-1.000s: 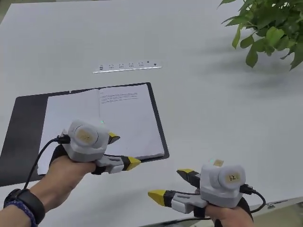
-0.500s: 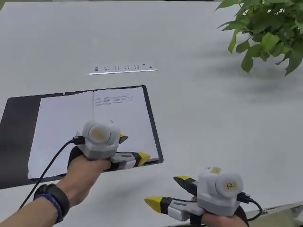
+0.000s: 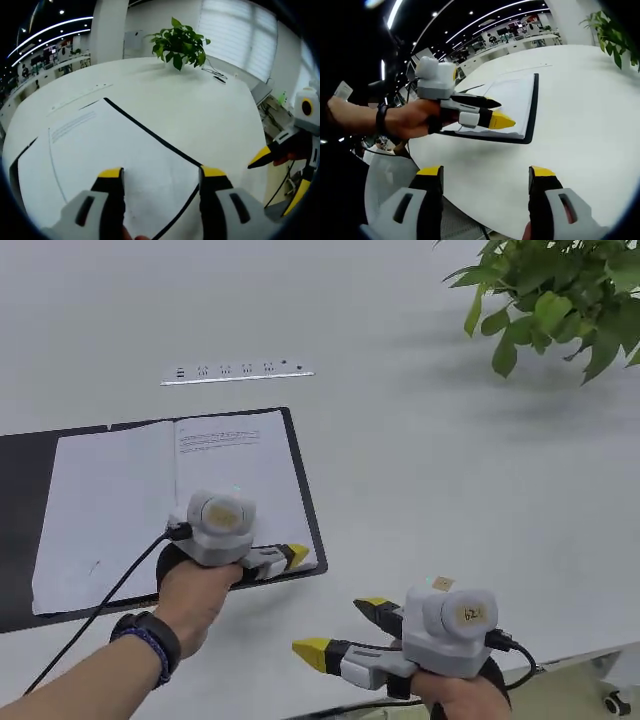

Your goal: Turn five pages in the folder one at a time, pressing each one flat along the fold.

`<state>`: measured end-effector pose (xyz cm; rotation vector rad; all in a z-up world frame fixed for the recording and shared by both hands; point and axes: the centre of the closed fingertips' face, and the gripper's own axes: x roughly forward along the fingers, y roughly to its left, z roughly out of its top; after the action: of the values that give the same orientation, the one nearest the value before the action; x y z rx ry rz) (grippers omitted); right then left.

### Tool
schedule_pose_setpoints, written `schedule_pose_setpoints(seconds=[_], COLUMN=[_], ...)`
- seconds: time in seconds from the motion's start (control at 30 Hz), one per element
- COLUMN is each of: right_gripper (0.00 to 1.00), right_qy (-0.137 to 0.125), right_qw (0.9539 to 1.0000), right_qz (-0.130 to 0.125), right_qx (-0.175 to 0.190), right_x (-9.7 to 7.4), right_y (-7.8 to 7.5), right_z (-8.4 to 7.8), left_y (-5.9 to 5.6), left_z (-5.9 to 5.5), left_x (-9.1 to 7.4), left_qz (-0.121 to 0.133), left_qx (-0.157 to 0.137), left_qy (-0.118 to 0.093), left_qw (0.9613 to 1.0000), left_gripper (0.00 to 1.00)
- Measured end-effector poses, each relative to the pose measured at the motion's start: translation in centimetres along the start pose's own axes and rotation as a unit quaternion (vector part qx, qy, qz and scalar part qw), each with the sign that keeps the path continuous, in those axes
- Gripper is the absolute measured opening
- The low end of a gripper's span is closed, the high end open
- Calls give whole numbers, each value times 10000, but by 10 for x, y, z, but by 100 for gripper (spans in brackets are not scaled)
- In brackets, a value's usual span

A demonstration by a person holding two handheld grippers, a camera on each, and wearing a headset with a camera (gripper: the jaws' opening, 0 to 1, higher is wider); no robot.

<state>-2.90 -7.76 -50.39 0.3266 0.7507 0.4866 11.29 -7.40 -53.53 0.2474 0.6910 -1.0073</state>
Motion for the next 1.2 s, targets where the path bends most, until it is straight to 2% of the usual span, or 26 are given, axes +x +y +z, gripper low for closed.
schedule_pose_setpoints(seconds=[0.07, 0.17, 0.3, 0.47, 0.63, 1.1, 1.2], right_gripper=[68, 68, 68, 68, 68, 66, 66], right_qy=[-2, 1, -18, -26, -60, -112, -125], right_qw=[10000, 10000, 10000, 9999, 9998, 9996, 9995], right_qz=[-10, -25, -25, -53, -44, -34, -31], right_qx=[26, 53, 94, 140, 187, 266, 305], right_x=[0, -1, -2, -1, 0, 2, 2], right_y=[-1, -3, -4, -6, -7, -9, -10], right_z=[-1, -1, -1, -1, 1, 4, 4], left_y=[-4, -5, -4, 1, 1, 2, 5], left_z=[0, -1, -9, -13, -14, -14, -13], left_x=[2, 4, 7, 7, 8, 8, 8], left_qz=[0, 58, 111, 234, 267, 261, 279], left_qx=[-53, 30, 158, 293, 437, 476, 451], left_qy=[-8, 4, 143, 219, 247, 130, 90], left_qw=[10000, 10000, 9997, 9991, 9984, 9984, 9986], left_gripper=[61, 63, 65, 63, 63, 61, 58])
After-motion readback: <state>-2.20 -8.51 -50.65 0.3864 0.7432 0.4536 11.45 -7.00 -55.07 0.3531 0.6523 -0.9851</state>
